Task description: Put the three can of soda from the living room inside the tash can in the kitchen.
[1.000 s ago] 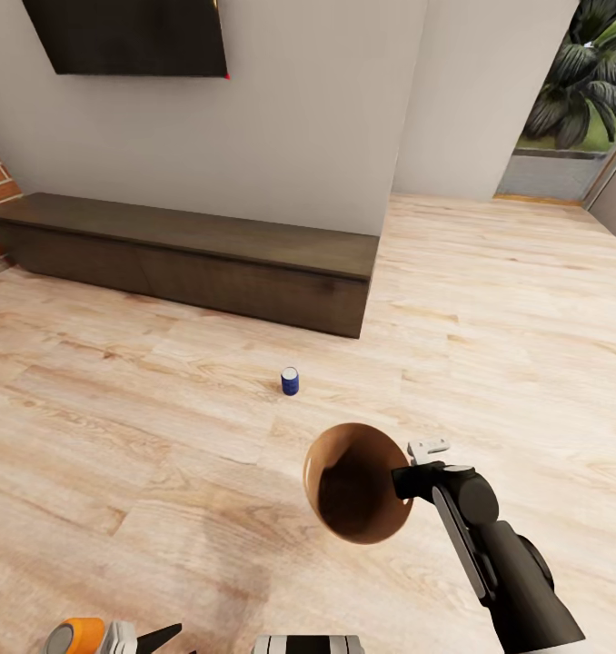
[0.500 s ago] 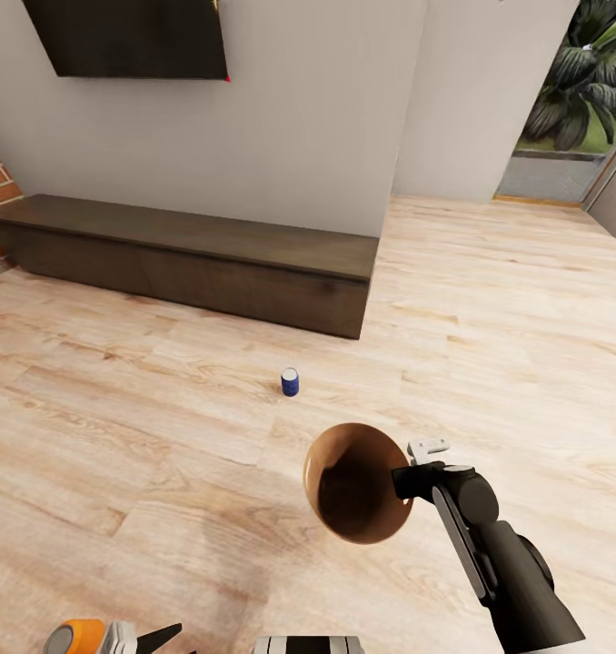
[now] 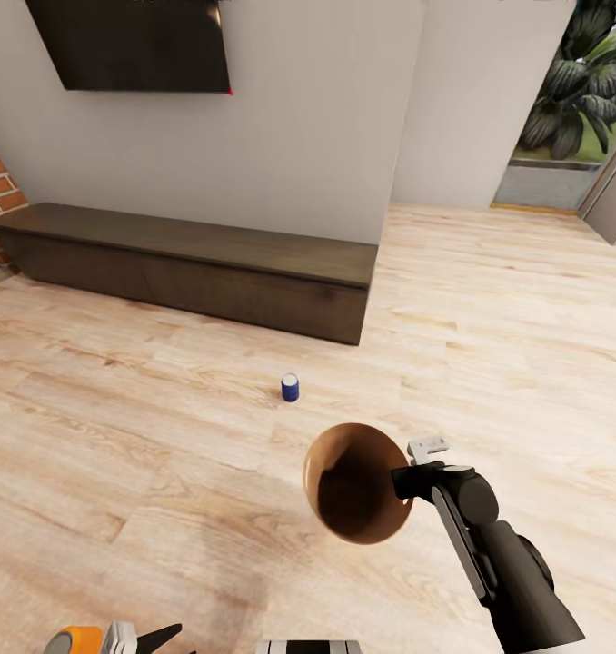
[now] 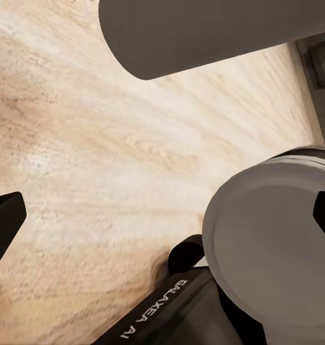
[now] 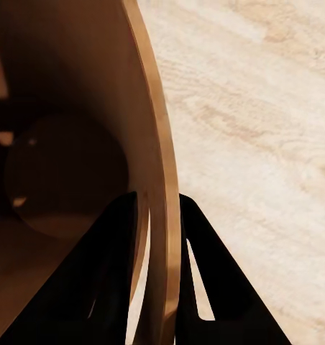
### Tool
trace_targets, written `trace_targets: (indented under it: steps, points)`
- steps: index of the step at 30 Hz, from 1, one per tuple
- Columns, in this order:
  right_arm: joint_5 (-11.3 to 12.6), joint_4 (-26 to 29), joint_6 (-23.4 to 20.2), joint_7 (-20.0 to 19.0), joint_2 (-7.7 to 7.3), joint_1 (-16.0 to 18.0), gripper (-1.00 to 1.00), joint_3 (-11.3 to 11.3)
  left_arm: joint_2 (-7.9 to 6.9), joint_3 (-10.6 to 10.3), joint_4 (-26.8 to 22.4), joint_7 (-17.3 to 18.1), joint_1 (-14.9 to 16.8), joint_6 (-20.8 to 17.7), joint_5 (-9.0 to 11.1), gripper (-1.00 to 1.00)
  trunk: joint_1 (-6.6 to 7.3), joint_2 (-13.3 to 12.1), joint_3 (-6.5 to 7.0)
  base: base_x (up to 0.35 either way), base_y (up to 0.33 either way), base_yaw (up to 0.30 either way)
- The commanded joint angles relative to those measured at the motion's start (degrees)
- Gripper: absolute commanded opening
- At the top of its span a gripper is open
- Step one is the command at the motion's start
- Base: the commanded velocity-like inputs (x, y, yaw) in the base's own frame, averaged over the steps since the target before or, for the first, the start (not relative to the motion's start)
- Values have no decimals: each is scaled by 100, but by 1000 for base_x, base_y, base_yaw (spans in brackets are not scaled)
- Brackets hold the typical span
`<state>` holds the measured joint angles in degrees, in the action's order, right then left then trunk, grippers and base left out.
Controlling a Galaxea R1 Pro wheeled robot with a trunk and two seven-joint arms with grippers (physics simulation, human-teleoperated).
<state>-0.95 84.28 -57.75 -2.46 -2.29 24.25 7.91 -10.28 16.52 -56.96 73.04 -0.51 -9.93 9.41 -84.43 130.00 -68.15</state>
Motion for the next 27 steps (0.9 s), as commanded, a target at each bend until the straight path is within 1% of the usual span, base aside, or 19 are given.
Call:
trace_targets:
  steps: [1,27]
  points:
    - [104,1,0,-26,1,1,-100,0,0,0,0,0,0,0,0,100,0,0,10,0,0,0]
    - [113,1,0,-26,1,1,-100,2,0,0,0,0,-1,0,0,100,0,0,254,0,0,0]
